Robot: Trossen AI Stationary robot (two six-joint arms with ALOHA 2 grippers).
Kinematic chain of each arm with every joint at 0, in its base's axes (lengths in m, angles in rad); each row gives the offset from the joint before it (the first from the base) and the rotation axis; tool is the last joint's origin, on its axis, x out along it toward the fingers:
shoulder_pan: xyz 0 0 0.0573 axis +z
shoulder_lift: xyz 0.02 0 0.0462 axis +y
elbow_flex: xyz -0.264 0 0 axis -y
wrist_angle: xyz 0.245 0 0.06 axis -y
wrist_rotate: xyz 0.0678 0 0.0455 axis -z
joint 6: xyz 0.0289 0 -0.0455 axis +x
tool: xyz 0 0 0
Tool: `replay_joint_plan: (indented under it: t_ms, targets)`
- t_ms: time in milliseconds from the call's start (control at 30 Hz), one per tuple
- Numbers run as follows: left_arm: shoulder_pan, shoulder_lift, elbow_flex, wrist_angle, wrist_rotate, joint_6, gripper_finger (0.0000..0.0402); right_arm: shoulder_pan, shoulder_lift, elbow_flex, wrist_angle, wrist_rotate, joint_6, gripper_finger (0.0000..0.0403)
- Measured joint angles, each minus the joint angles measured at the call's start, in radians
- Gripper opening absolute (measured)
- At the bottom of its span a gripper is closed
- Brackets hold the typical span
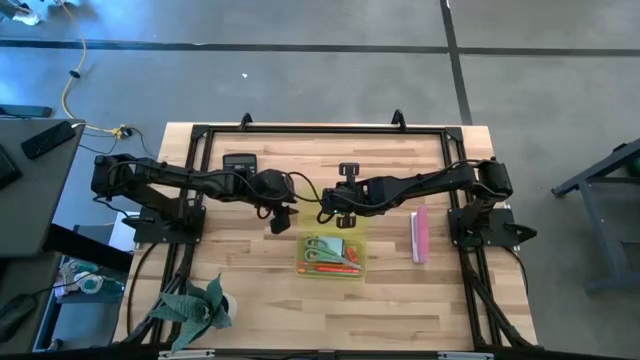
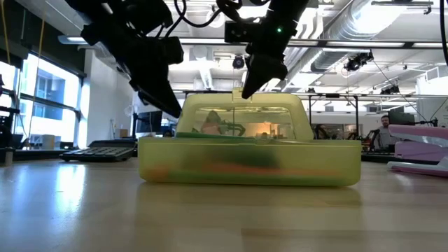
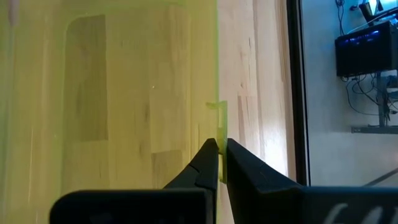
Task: Pack school essentials
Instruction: Close the yellow supply box
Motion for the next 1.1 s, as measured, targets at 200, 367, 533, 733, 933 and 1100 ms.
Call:
replay_joint_plan:
  t_ms: [200, 367, 533, 733, 933, 1100]
  targets:
    - [0.020, 0.001, 0.000, 0.001, -0.069, -0.048, 0.0147, 0.000, 0.000, 0.000, 0.015, -0.022, 0.000, 0.0007]
    - [0.046, 0.003, 0.000, 0.003, -0.005, -0.040, 0.0147, 0.001, 0.000, 0.000, 0.020, -0.021, 0.000, 0.0007]
    - [0.050, 0.003, 0.000, 0.003, 0.093, -0.014, 0.0147, 0.002, 0.000, 0.000, 0.025, -0.022, 0.000, 0.0007]
    - [0.049, -0.020, 0.000, -0.024, 0.124, 0.006, 0.0147, 0.002, 0.000, 0.000, 0.012, -0.021, 0.000, 0.0007]
    - [0.070, -0.057, 0.001, -0.087, 0.058, 0.006, 0.0139, 0.002, 0.000, 0.000, 0.009, -0.020, 0.000, 0.0007]
    - [0.123, -0.075, 0.001, -0.137, 0.008, 0.008, 0.0110, 0.005, 0.000, 0.000, 0.008, -0.019, 0.000, 0.0007]
